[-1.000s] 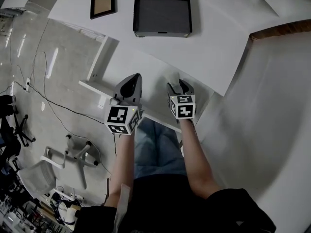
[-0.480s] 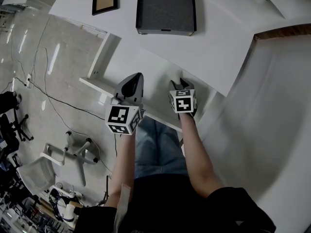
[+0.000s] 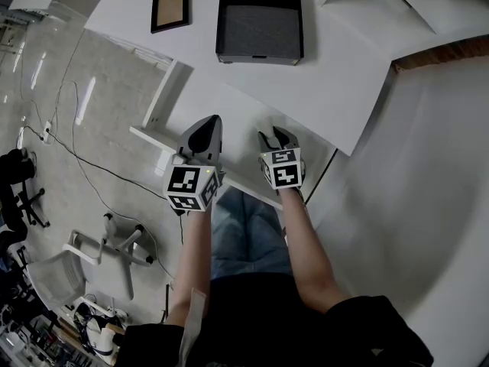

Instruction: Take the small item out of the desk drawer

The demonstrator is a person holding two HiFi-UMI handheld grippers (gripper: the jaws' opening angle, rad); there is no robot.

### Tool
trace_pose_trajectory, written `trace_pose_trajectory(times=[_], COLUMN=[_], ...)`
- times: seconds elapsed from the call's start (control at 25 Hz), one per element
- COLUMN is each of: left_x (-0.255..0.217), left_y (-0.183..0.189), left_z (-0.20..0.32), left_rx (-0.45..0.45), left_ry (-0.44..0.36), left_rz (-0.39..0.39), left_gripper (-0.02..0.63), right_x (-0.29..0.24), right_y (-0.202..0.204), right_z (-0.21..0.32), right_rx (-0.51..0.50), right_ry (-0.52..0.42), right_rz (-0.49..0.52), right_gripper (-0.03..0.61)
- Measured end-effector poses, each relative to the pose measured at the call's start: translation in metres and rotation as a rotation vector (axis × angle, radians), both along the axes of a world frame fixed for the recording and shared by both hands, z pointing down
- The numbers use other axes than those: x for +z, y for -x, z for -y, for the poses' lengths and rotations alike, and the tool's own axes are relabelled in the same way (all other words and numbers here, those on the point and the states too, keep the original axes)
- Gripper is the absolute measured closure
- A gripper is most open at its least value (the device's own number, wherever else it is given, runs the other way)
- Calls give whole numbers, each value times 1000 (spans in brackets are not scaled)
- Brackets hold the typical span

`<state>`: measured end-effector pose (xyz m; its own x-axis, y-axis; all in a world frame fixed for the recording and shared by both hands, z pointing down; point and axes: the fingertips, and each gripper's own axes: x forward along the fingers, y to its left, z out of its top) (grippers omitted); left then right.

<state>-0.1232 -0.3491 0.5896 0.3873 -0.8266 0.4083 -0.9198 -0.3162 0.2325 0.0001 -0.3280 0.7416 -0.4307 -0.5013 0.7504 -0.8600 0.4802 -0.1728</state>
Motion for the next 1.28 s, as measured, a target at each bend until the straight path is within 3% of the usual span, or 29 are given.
trace_pose_trajectory(times=[0.32,0.8,1.04,1.28], left_x=[-62,-179,-219,-241], left_y=[11,-17,-33,-43], left_z=[22,36,40,40], left_rx=[-19,66,112,147], left_ry=[-112,-331,-417,-467], left_rz=[13,16,22,20], left_gripper=[604,604,605,604], right_x=[-104,-307,-367,-394], right_y=[14,-53,-87,-104], right_z=[12,56,52,45], right_rx=[11,188,272,325], right_ry=[-207,-670,-828,-904], right_rz=[123,225,238,222], right_gripper=[426,426,426,426])
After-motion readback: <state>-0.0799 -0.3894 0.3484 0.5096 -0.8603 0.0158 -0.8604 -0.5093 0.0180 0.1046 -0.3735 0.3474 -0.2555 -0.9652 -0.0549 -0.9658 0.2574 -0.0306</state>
